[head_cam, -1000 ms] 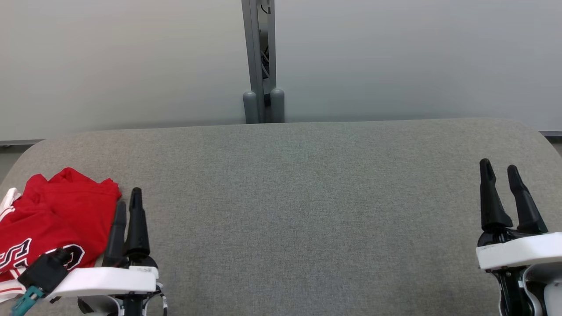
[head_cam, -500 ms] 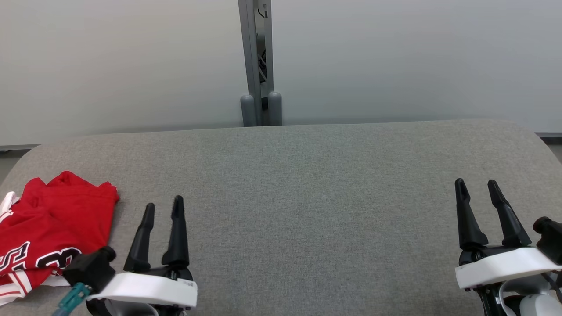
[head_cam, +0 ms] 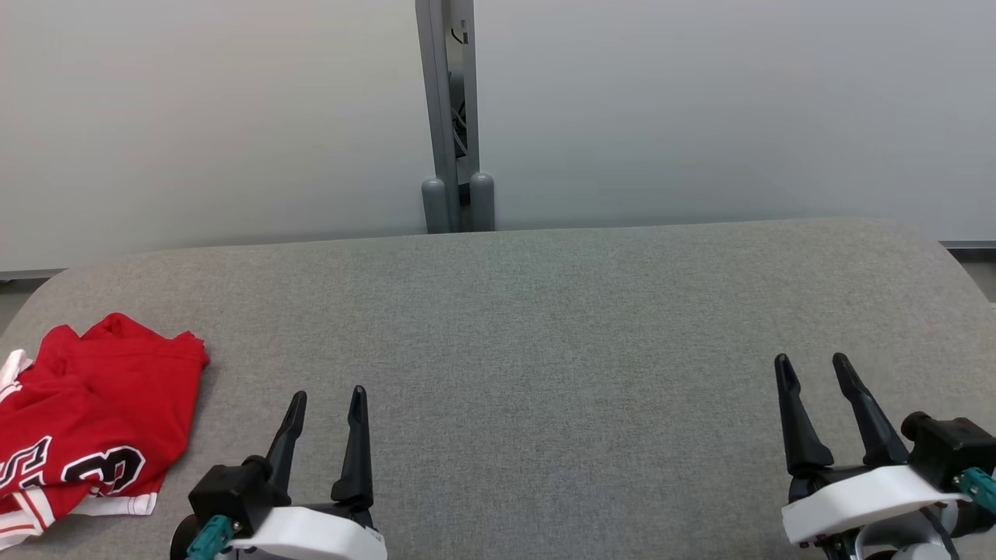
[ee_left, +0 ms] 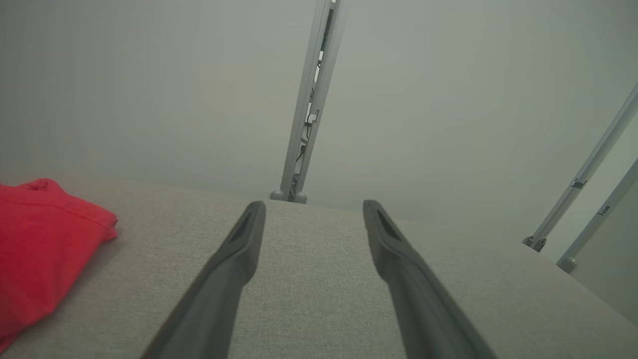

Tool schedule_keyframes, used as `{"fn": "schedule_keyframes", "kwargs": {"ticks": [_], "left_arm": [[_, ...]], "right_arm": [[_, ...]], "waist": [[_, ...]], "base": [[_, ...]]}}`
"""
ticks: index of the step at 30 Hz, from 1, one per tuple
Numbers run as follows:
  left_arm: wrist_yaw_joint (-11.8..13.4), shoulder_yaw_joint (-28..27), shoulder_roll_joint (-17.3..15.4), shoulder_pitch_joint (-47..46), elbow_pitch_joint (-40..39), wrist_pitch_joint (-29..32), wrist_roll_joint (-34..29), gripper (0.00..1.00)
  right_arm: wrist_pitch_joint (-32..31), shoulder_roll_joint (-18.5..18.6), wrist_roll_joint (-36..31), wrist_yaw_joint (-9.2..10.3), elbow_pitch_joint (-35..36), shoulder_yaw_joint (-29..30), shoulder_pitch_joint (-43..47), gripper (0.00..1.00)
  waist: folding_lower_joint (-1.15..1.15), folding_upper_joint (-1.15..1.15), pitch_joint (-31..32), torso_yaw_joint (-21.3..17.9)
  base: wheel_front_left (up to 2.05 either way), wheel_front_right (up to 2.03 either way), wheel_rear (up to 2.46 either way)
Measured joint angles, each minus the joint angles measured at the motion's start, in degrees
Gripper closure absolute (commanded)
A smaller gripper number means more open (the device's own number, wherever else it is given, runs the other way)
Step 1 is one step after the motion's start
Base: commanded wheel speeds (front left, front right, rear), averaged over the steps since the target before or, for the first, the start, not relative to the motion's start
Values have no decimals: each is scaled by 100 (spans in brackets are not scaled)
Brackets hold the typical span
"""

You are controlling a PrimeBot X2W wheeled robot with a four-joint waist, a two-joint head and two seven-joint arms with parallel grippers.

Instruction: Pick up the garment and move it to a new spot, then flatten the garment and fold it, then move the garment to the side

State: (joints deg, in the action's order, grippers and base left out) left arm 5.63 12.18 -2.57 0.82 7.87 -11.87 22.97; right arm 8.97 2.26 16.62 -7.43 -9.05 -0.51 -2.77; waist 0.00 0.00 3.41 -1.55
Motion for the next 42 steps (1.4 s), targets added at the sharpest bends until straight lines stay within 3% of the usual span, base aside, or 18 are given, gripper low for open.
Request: {"fn": "schedule_keyframes", "kwargs": {"ticks": [16,42], "left_arm": [[348,205,-5,34,252,-135,-913,0],[258,130,-13,199,430,-310,-1032,0]], "right_arm": [[267,13,-430,0,-437,-132,0,0],[602,34,-1154,-5,-636,-344,4,0]], "waist": [[0,0,52,-46],[0,0,162,-92]], "base": [[0,0,0],[0,0,0]]}}
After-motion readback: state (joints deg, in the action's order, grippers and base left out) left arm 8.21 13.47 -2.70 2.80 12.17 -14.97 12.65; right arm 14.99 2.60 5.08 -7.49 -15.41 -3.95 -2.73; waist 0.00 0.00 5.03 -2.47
